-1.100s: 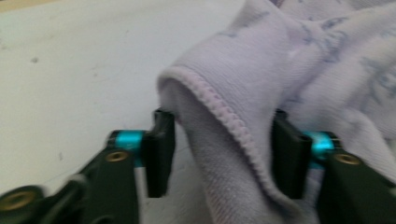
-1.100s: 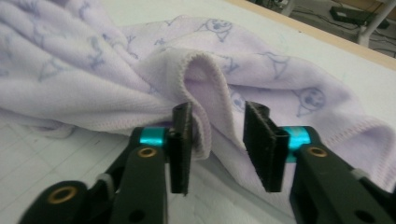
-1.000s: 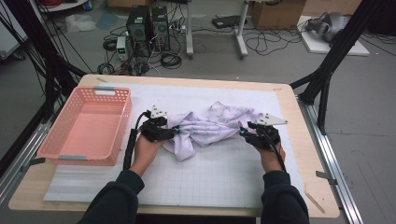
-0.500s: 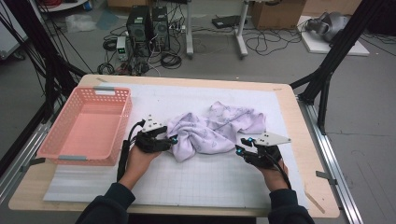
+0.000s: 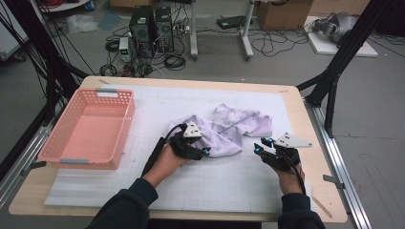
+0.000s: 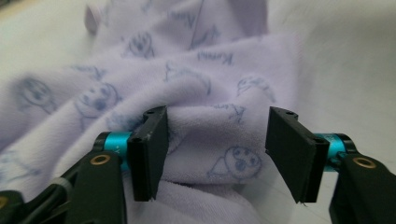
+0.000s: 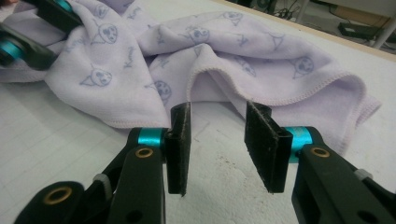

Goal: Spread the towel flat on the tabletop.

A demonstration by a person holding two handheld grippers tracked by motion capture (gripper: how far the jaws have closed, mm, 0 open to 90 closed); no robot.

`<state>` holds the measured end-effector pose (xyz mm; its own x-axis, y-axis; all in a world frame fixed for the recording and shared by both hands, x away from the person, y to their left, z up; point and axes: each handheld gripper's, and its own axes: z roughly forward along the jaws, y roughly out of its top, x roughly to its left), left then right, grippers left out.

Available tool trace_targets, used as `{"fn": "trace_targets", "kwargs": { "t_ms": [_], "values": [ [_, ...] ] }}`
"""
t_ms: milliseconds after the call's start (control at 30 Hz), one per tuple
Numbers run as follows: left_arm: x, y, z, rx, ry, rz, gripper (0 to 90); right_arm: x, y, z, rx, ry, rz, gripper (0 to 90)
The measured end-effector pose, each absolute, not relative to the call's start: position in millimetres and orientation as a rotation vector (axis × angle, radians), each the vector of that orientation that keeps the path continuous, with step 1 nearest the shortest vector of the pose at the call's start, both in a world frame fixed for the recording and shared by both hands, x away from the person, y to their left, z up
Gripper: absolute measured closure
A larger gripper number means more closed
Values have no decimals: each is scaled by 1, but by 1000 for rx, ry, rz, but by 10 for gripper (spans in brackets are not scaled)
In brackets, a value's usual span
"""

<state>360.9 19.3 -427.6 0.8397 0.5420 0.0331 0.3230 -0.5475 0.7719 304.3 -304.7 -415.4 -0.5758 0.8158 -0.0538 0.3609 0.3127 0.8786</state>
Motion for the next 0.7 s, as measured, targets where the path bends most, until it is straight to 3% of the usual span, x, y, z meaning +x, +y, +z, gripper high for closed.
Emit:
{"fn": "trace_targets", "kwargs": {
  "t_ms": [133, 233, 267, 533, 700],
  "values": [
    [367, 11, -435, 2246, 629, 395, 474, 304, -307, -415, 1048, 2081, 1203, 606],
    [369, 15, -431, 2246, 625, 359, 771, 304, -308, -416, 1051, 2079, 1204, 606],
    [370, 18, -430, 2244, 633, 312, 805, 304, -309, -416, 1052, 2077, 1203, 606],
    [350, 41, -399, 2040, 483, -133, 813, 303, -313, -415, 1073, 2055, 1209, 606],
    [364, 46, -392, 1890, 596, -130, 807, 304, -312, -415, 1078, 2055, 1208, 605]
  ]
}}
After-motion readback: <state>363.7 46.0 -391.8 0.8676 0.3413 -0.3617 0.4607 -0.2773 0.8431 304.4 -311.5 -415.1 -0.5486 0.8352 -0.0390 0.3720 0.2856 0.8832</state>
